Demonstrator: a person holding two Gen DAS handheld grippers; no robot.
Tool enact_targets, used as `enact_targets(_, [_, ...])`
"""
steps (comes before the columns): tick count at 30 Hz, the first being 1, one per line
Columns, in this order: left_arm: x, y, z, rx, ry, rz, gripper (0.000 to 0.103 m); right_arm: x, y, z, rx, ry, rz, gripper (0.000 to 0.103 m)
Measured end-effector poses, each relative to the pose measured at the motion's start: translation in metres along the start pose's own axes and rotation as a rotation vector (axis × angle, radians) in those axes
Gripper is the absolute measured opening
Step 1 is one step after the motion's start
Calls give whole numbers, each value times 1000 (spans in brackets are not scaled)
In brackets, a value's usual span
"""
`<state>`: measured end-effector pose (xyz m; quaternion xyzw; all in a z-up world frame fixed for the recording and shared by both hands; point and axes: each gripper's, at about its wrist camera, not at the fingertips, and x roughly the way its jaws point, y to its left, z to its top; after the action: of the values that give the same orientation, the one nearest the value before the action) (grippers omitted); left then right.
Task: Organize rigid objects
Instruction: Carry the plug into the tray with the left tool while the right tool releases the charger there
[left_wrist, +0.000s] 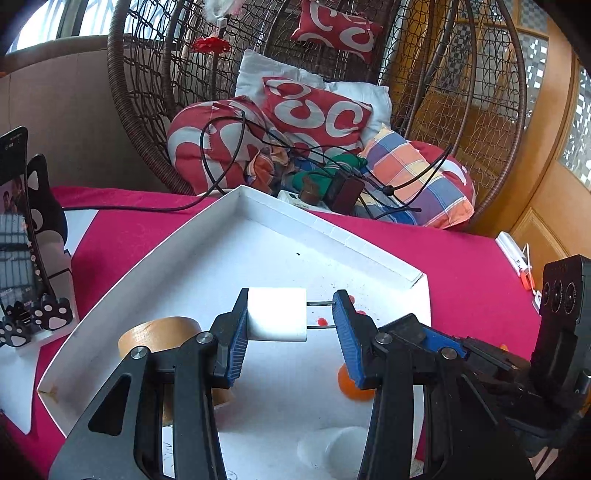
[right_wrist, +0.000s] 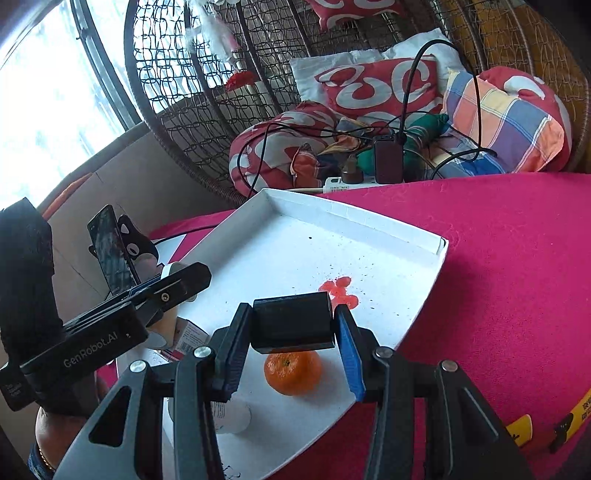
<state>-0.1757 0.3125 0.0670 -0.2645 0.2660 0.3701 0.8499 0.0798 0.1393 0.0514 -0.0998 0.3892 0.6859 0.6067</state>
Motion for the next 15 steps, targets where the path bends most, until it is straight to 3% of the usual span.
enact_targets(4, [-7, 0, 2, -7, -28, 19, 44, 4, -1, -7, -1, -3, -16, 46])
enact_targets(5, [-10, -2, 2, 0, -40, 26, 47, 3, -2, -8, 6, -10, -12, 54])
enact_targets(6, [-13, -3, 2, 5, -51, 33, 63, 1, -3, -9, 12, -18, -4, 77])
enact_targets(7, [-15, -4, 2, 6, -62, 42, 90, -2, -3, -9, 12, -41, 19, 87])
enact_targets(8, [-18, -5, 2, 4, -81, 49, 100, -6, -2, -9, 4, -59, 28, 94])
enact_targets(9, [-23, -5, 1, -1, -107, 50, 103, -9, 0, -9, -9, -71, 19, 103])
enact_targets(11, [-34, -7, -1, -15, -139, 61, 103, -17, 5, -10, -30, -96, 12, 103])
enact_targets(15, [-64, -11, -9, -42, -217, 13, 103, -42, 9, -18, -57, -135, 20, 103])
